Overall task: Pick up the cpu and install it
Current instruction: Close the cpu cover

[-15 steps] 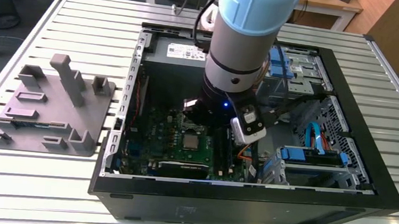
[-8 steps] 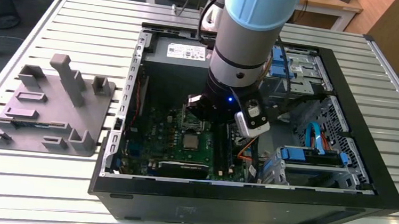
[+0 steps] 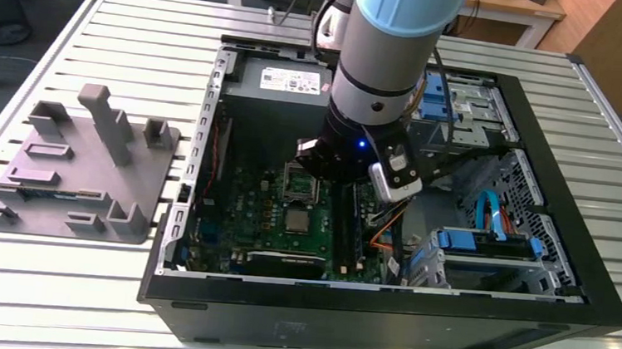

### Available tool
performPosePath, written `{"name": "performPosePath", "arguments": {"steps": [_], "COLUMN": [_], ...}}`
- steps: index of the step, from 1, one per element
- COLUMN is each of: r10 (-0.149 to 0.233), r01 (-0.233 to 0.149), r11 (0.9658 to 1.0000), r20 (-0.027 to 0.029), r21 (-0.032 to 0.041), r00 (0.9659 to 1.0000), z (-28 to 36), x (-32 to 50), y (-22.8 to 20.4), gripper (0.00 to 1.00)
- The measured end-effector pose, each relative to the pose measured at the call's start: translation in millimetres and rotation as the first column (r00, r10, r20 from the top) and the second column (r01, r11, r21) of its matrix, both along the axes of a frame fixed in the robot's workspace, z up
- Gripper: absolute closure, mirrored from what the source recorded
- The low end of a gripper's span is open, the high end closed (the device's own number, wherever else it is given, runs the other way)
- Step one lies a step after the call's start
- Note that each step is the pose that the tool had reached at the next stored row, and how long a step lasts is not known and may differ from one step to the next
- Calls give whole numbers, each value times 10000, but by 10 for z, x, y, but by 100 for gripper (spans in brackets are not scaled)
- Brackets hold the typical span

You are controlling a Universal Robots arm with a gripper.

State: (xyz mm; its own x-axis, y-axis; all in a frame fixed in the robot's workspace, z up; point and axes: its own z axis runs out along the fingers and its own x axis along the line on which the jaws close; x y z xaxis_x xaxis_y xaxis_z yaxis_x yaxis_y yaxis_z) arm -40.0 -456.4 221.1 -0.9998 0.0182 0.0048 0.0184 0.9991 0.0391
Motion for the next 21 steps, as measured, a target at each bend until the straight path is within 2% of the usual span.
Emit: {"name": "performPosePath", "arguments": {"steps": [3, 5, 11, 16, 21], "r10": [4, 45, 603, 1241, 1836], "r01": [-4, -45, -603, -1241, -1836], "r11": [10000, 10000, 9982, 9923, 9830], "r20": [0, 0, 16, 29, 55], "r21": [0, -1, 0, -1, 12], "r00": [10000, 10000, 9982, 9923, 9830], "z": [-5, -9, -32, -51, -66], "x": [21, 28, 29, 29, 29], "y": [51, 68, 81, 83, 84], "gripper": [89, 89, 89, 89, 89]}}
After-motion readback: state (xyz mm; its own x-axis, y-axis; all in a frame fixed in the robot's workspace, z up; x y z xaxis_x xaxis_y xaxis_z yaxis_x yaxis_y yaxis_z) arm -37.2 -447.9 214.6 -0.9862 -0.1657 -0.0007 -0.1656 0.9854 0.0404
